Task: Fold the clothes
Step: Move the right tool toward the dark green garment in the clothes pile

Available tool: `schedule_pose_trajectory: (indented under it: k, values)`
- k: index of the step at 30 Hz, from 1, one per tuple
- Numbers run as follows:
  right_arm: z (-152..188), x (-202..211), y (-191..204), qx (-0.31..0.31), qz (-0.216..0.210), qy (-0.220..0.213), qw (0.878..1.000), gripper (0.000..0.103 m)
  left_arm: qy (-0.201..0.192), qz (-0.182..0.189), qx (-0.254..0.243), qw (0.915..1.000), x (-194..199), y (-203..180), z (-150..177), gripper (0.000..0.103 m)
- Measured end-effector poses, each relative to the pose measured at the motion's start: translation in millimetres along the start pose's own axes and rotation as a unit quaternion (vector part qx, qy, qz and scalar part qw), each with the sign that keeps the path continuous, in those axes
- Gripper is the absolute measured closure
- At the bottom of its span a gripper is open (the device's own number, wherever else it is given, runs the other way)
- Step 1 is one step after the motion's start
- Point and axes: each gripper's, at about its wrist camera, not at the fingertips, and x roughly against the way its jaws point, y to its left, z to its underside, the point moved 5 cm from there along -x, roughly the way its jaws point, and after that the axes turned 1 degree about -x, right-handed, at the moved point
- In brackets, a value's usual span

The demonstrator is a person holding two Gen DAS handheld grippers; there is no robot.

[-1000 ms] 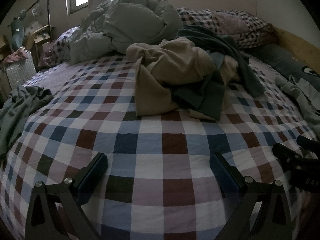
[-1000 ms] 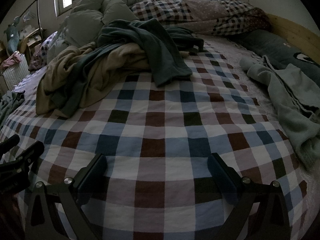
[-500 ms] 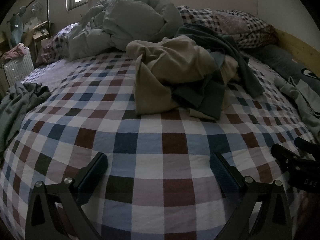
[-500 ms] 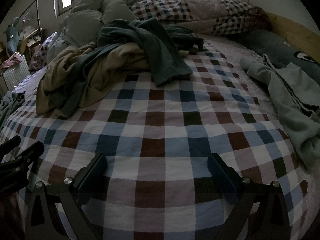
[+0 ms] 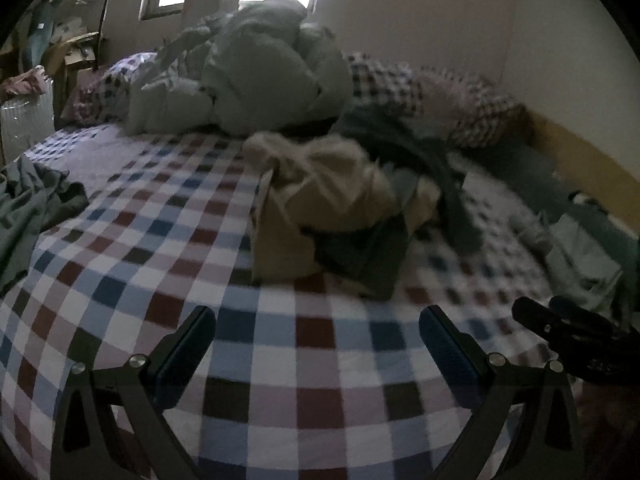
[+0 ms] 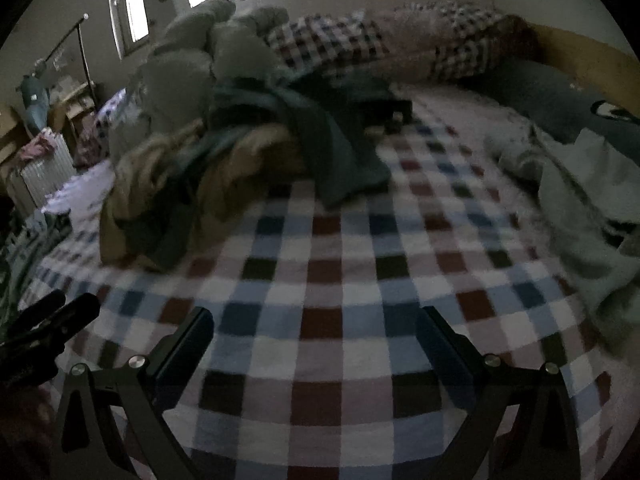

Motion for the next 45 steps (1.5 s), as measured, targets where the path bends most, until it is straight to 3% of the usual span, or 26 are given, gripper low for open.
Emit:
schedule_pose_trajectory:
  k: [9,11,14,23,25,36,41,45]
  values:
    - [-50,13,21,0.040,-0.027,-0.037,0.998,0.001,-0.029,0.006,0.024,0.9993,9,11,-17,0.000]
    - [-63,9,28,0.054,-0.031,-0.041,0.997,0.005,-0.033,0.007,0.029,0.9990,10,13,-19,0.000]
    - [-80,0,36,0.070,-0.032,-0.042,0.996,0.022,-0.038,0.010,0.035,0.9986,12,15,-21,0.000]
    - [-122,-49,48,0.101,-0.024,-0.034,0.994,0.026,-0.060,0.028,0.049,0.9966,17,18,-33,0.000]
    - [-130,-63,50,0.111,-0.019,-0.031,0.993,0.031,-0.063,0.030,0.054,0.9961,17,19,-35,0.000]
    - [-161,-131,44,0.125,0.007,-0.024,0.992,0.033,-0.033,0.045,0.092,0.9941,-4,31,-34,0.000]
    - [-167,-146,44,0.131,0.011,-0.019,0.991,0.050,-0.032,0.054,0.082,0.9946,-5,23,-32,0.000]
    - [-165,-141,43,0.132,0.015,-0.025,0.991,0.076,-0.035,0.055,0.074,0.9951,-4,20,-31,0.000]
